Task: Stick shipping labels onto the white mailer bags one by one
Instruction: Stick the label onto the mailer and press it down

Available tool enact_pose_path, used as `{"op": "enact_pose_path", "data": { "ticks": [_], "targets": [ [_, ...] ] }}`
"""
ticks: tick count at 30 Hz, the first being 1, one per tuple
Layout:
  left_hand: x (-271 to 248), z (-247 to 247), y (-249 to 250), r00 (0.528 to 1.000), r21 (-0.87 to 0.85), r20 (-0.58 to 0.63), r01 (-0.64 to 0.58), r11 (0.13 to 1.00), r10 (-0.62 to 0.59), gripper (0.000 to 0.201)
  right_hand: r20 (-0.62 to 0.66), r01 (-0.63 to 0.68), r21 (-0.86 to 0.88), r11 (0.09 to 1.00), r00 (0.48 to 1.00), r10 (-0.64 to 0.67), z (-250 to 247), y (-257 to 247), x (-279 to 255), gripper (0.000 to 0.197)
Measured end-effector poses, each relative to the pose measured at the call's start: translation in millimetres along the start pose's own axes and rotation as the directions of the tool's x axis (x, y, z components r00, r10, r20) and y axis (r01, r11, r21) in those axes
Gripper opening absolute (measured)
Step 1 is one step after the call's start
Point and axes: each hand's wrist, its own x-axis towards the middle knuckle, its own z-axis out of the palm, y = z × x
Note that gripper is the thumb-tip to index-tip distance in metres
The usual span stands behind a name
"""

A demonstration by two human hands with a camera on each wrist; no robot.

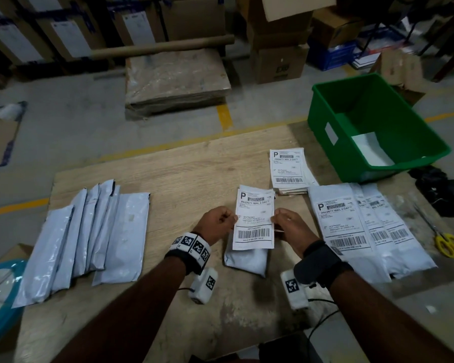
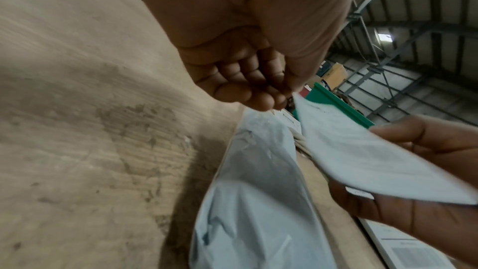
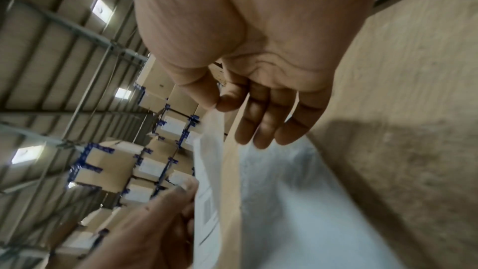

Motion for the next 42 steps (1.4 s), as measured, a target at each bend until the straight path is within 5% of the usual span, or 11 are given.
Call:
{"op": "enact_pose_path", "data": {
  "ticks": [4,9,42],
  "targets": [
    [8.6,-2.9,1.5,0.998,0.233,-0.055,-0.024,0.972,0.038,0.017,-0.038,0.070,-0.147,0.987,0.996,-0.077,-6.3,18.3,3.2,0.013],
    [15.7,-4.6,8.5,0.999,0.358,-0.039,-0.013,0.934,0.029,0.024,-0.110,0.078,-0.263,0.962,0.988,-0.110,-7.5,30.8,10.9,0.025],
    [31.4,2.1,-8.2,0.997,0.350,-0.027,0.078,0.933,-0.073,0.020,-0.209,-0.043,-0.435,0.899,0.976,-0.055,-6.8,47.0,39.5,0.039]
  ]
}}
